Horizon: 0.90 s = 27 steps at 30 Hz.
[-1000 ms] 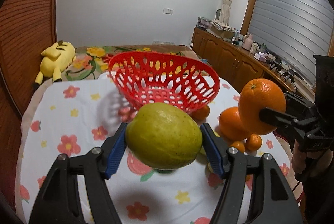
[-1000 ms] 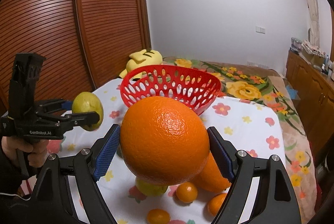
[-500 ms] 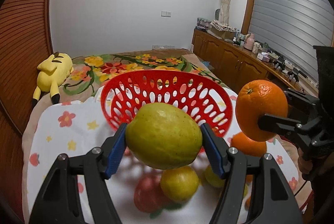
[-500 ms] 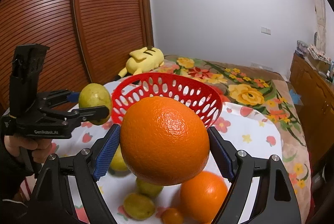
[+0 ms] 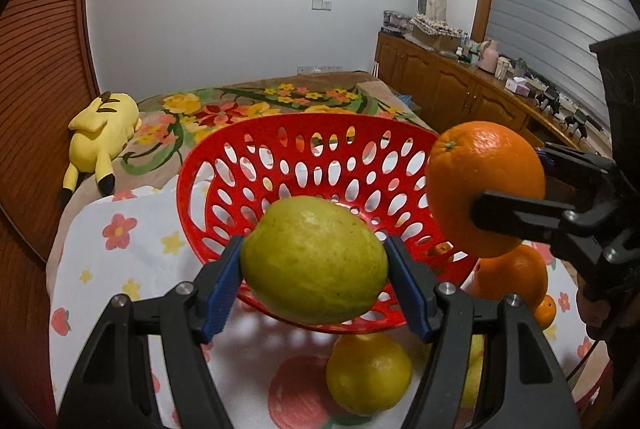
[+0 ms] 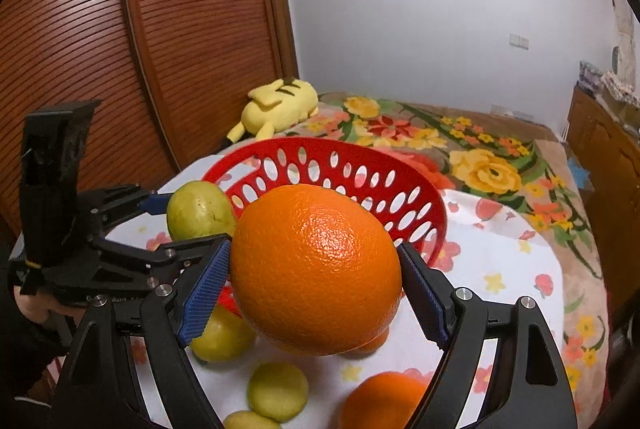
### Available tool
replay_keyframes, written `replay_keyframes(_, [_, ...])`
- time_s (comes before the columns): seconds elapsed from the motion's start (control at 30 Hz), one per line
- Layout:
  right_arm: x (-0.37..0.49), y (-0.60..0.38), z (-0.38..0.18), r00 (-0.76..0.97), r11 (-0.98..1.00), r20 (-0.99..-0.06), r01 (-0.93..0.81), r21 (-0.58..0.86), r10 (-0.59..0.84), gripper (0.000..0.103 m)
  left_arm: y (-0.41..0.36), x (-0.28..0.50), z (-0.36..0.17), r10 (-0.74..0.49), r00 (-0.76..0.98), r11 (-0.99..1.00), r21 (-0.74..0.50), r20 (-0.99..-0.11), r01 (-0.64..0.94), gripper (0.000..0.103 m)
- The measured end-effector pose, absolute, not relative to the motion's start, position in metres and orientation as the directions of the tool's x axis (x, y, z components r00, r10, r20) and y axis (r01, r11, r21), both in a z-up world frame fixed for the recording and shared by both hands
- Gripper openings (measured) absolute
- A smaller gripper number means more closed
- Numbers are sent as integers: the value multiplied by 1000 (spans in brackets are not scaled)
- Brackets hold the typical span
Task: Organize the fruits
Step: 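Lower both fruits into the red basket and open both tools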
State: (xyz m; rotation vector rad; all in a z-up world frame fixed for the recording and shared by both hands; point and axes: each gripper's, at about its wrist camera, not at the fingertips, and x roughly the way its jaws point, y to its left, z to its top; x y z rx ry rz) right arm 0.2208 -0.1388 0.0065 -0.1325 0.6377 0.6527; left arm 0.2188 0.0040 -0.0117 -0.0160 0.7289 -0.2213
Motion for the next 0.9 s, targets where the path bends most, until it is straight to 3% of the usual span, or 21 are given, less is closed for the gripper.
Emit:
replay_keyframes(0.3, [243,-124,-6,594,802,-638,-595,62,490,85,10,225,-17,-200,714,978,-98,-671,182,69])
replay_keyframes(0.9, [263,-109,-26,554,807,-704,-589,45,443,85,27,205,7,-193,775,981,-99,-601,168,72])
